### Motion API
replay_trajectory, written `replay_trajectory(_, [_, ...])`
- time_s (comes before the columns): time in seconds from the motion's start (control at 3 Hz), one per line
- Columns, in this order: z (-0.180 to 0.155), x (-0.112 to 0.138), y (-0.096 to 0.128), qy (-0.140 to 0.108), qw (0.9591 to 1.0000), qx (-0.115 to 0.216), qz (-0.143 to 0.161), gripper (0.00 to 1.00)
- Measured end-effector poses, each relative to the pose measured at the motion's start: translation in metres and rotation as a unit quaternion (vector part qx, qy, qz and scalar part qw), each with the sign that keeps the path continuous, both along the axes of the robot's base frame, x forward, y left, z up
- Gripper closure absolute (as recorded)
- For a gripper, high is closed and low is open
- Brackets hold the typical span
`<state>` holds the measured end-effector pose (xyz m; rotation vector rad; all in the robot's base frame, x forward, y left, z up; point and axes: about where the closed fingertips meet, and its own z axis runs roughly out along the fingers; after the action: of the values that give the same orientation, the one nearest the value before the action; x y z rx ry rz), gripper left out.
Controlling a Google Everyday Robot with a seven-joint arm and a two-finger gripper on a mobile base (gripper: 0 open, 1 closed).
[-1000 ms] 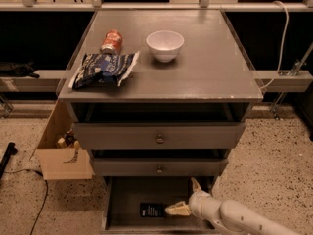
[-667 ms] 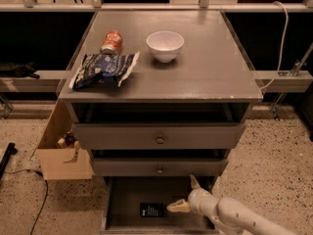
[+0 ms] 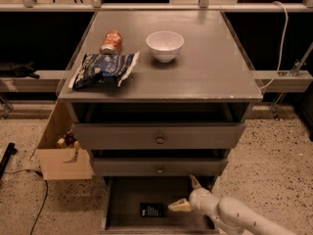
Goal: Pick rxbar blueberry from bottom drawer and place on counter
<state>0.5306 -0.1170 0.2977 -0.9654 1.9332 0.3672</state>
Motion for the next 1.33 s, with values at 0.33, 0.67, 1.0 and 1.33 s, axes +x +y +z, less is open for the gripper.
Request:
replay_trajectory(0.33, [-0.014, -0.013, 0.007, 0.056, 0.9982, 0.01, 0.021, 0.0])
replay_trajectory(0.67, [-0.043, -0.04, 0.007, 0.108, 0.994, 0.007, 0.016, 0.0])
replay_trajectory(1.0, [-0.045, -0.042, 0.006, 0.111, 0.9937, 0.006, 0.015, 0.0])
replay_trajectory(1.33, [-0.045, -0.037, 0.012, 0.102, 0.9944, 0.016, 0.025, 0.0])
